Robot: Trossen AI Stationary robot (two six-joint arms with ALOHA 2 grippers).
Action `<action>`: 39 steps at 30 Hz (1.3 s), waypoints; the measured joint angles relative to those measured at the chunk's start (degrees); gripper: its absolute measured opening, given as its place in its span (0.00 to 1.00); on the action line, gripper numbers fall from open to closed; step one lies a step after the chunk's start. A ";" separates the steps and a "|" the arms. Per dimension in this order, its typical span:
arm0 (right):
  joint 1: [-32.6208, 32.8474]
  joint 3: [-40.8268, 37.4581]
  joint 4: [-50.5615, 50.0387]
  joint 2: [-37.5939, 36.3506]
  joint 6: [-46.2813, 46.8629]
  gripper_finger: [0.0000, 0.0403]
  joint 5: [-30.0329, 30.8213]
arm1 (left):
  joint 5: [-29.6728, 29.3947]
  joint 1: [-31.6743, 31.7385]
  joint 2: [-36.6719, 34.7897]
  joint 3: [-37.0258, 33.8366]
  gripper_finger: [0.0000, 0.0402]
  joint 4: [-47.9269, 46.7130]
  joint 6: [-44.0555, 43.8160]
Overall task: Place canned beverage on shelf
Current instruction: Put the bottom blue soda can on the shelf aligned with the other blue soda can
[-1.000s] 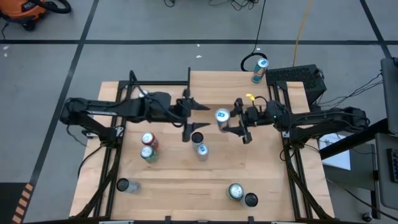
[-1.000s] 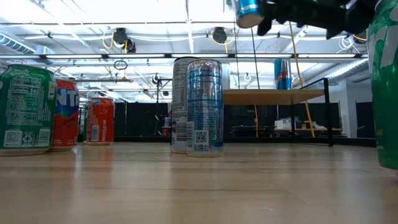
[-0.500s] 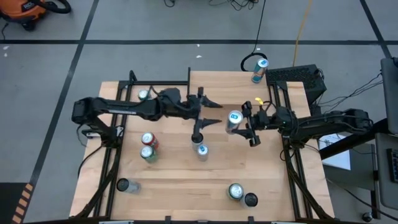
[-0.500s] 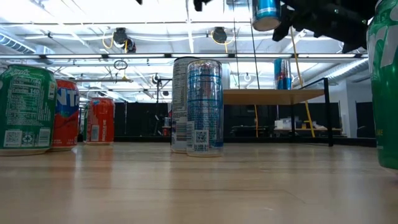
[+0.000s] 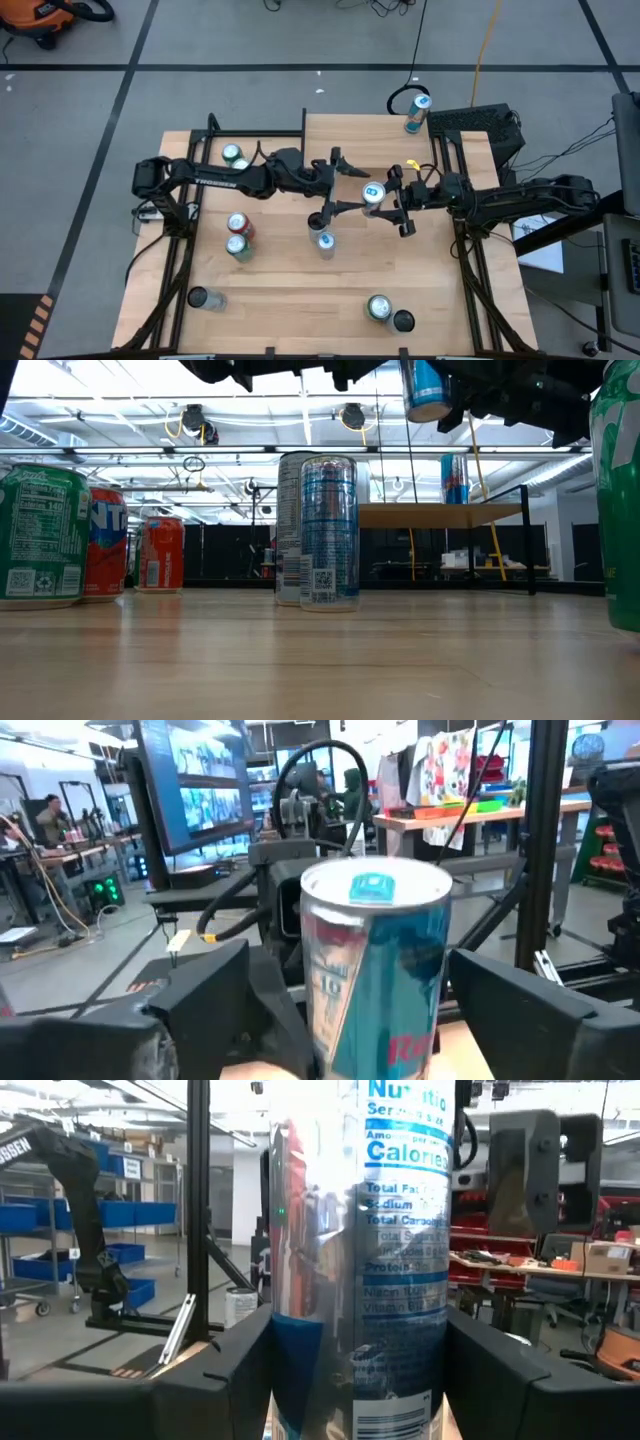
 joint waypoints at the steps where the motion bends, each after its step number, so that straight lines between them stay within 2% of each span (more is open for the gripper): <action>1: 0.00 0.00 -0.27 0.01 -0.14 0.54 -0.03 | 0.46 0.06 -0.02 0.22 0.87 -0.18 0.00; 6: -0.02 0.00 -0.92 0.05 -0.99 0.54 -1.60 | 5.94 0.09 -0.03 1.14 0.88 -0.60 0.00; 11: 0.00 0.46 -1.35 0.05 -0.86 0.54 -4.68 | 6.66 0.17 -0.02 1.22 0.88 -0.63 0.04; 15: 0.04 1.82 -2.00 0.33 -0.56 0.54 -4.74 | 7.95 0.19 1.54 1.53 0.88 0.26 0.04; 22: 0.07 3.98 -9.08 0.49 -1.28 0.54 -4.81 | 11.49 -0.39 5.17 5.00 0.88 0.16 0.05; 28: 0.10 4.09 -8.26 0.49 -0.21 0.54 -7.71 | 11.80 -0.24 5.51 5.20 0.87 -0.29 -0.02; 32: 0.11 4.09 -8.60 0.49 -0.15 0.54 -7.67 | 11.95 -0.22 5.51 5.20 0.81 -0.15 -0.02; 39: 0.11 4.09 -8.79 0.48 0.56 0.54 -7.54 | 12.05 -0.24 5.51 5.20 0.60 -0.24 0.15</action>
